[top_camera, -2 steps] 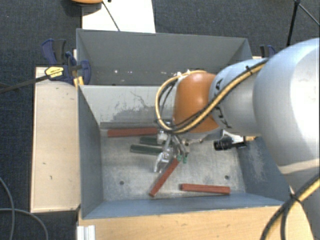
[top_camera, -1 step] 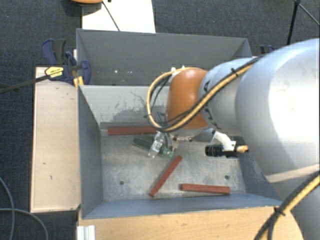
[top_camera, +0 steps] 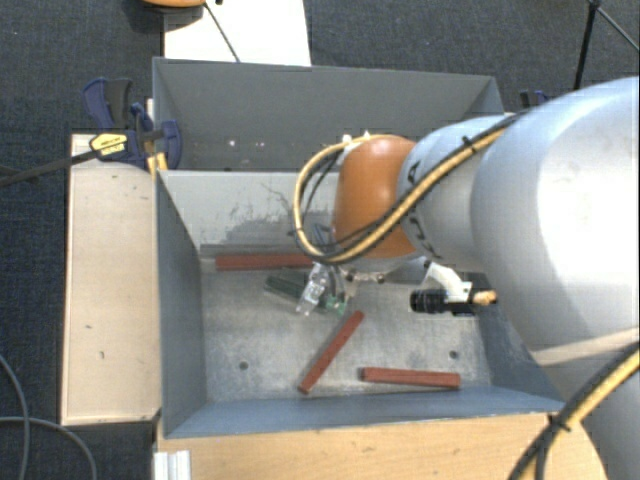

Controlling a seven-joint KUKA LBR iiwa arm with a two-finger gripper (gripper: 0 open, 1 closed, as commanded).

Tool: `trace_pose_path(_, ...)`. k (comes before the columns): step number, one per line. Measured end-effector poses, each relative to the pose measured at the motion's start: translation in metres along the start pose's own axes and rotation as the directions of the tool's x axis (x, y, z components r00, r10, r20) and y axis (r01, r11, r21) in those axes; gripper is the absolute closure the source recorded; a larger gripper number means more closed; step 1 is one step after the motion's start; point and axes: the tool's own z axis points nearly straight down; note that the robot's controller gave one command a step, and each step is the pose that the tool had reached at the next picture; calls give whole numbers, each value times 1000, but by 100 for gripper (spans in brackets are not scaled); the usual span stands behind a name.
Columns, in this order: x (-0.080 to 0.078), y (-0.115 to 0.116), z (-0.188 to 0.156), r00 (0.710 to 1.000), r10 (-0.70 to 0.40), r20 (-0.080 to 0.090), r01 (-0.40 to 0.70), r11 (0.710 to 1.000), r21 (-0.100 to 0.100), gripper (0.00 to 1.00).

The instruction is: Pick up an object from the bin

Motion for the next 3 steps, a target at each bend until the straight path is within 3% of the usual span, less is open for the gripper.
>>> trace_pose_path(1, -4, 33, -24, 999, -26, -21, 26, 1000, 14, 100)
trace_pose_path(2, -7, 38, -28, 999, -48, -16, 49, 999, 9, 100)
trace_pose_path(3, -5, 30, -68, 998, -52, -26, 53, 998, 18, 100)
